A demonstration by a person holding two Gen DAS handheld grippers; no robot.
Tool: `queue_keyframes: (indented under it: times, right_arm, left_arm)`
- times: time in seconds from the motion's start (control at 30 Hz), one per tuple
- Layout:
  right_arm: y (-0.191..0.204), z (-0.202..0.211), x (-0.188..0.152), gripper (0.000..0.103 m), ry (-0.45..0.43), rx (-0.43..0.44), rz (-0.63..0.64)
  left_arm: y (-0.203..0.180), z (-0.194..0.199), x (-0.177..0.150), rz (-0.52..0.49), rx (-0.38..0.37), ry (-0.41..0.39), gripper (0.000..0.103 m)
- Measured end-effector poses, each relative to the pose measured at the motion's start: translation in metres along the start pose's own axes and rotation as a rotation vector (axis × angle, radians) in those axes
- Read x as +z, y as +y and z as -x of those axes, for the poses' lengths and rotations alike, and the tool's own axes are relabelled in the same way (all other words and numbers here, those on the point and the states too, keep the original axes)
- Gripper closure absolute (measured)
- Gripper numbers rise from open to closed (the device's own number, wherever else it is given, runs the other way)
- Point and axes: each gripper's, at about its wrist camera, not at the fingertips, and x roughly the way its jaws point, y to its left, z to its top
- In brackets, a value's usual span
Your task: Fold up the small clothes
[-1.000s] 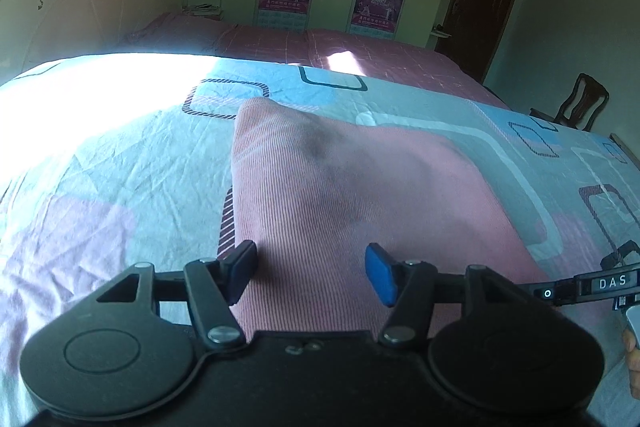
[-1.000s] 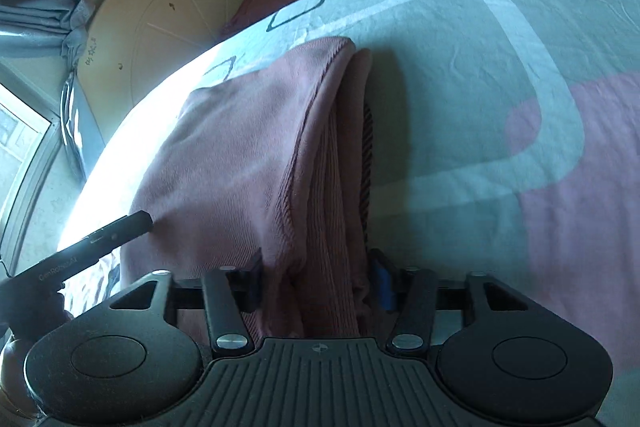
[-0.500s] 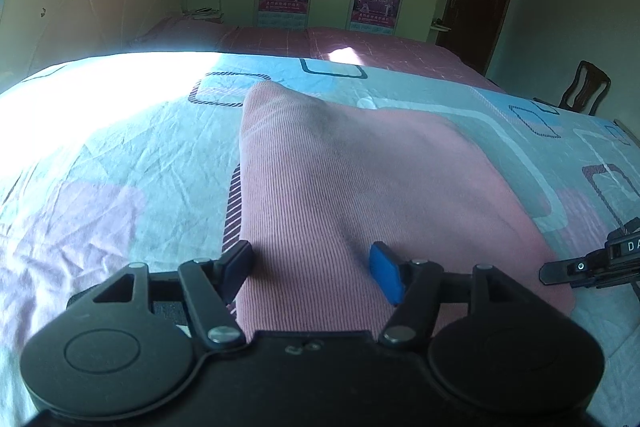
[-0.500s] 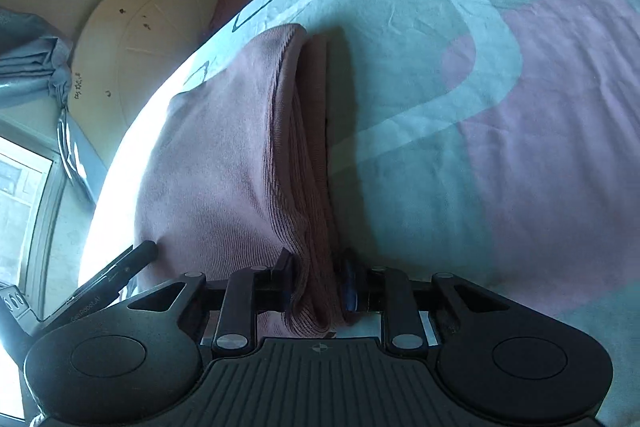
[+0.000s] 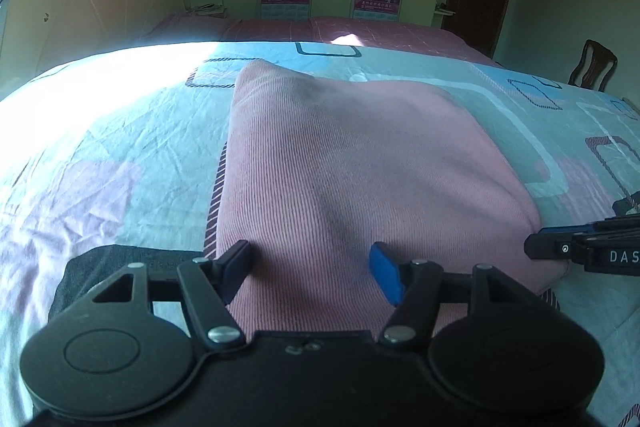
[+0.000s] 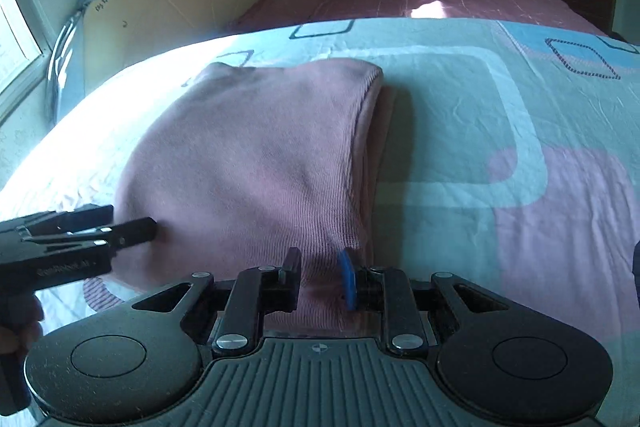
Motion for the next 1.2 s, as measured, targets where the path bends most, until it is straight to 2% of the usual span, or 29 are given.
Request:
queue_keyframes:
  times: [0.03, 0.13, 0.27, 0.33, 0.4, 0.47, 0.6, 0.63, 0.7, 0.73, 0.77, 0.87, 1.0, 1.03, 1.07, 1.2]
  right_arm:
    - [0.0, 0.0, 0.0, 0.094, 0.0, -0.012, 0.003]
    - [-0.001, 0.003, 0.005, 0.094, 0.01, 0.003, -0.035]
    - [0.016, 0.019, 0.017, 0.094, -0.096, -0.01, -0.005]
    - [0.023, 0.009, 0.019, 0.094, -0.074, -0.042, 0.017]
    - [0.024, -0.01, 0.014, 0.094, -0.002, -0.071, 0.022]
    - [0.023, -0.016, 0.007, 0.094, 0.009, -0.072, 0.007]
    - [0.026, -0.012, 0.004, 0.093, 0.006, -0.078, -0.023]
    - [0.027, -0.009, 0.004, 0.092, 0.007, -0.076, -0.033]
    - [0.029, 0.003, 0.004, 0.075, -0.006, -0.062, -0.057]
    - [0.031, 0.01, 0.003, 0.058, -0.026, -0.057, -0.068]
    - [0.033, 0.02, 0.002, 0.048, -0.05, -0.06, -0.078]
    - [0.041, 0.054, -0.003, 0.047, -0.098, -0.047, -0.079]
    - [0.048, 0.094, -0.01, 0.043, -0.103, -0.004, -0.06]
    - [0.049, 0.103, -0.012, 0.037, -0.106, 0.009, -0.056]
    - [0.051, 0.115, -0.015, 0.033, -0.115, 0.015, -0.048]
    - [0.058, 0.156, -0.027, 0.031, -0.157, 0.028, -0.025]
  left_arm:
    - [0.0, 0.001, 0.0, -0.001, 0.002, 0.001, 0.04]
    - [0.001, 0.004, 0.002, 0.013, 0.001, 0.005, 0.037]
    - [0.0, 0.006, 0.004, 0.024, -0.004, 0.012, 0.022]
    - [-0.002, 0.006, 0.005, 0.027, 0.006, 0.013, 0.017]
    - [-0.003, 0.004, 0.005, 0.031, 0.014, 0.027, 0.007]
    - [-0.004, 0.002, 0.005, 0.037, 0.022, 0.046, 0.0]
    - [-0.004, 0.0, 0.003, 0.013, 0.072, 0.074, 0.0]
    - [-0.003, -0.001, 0.002, 0.013, 0.091, 0.081, 0.0]
    - [-0.001, 0.002, 0.0, 0.021, 0.118, 0.083, 0.0]
    - [-0.001, 0.007, 0.0, 0.025, 0.135, 0.069, 0.0]
    - [-0.002, 0.013, -0.001, 0.024, 0.158, 0.056, 0.0]
    - [-0.008, 0.037, 0.002, -0.02, 0.212, 0.009, 0.0]
    - [-0.013, 0.088, 0.005, 0.004, 0.183, -0.055, 0.0]
    - [-0.014, 0.102, 0.006, 0.008, 0.18, -0.072, 0.0]
    - [-0.017, 0.116, 0.006, 0.003, 0.18, -0.09, 0.0]
    - [-0.032, 0.172, 0.001, -0.056, 0.177, -0.161, 0.0]
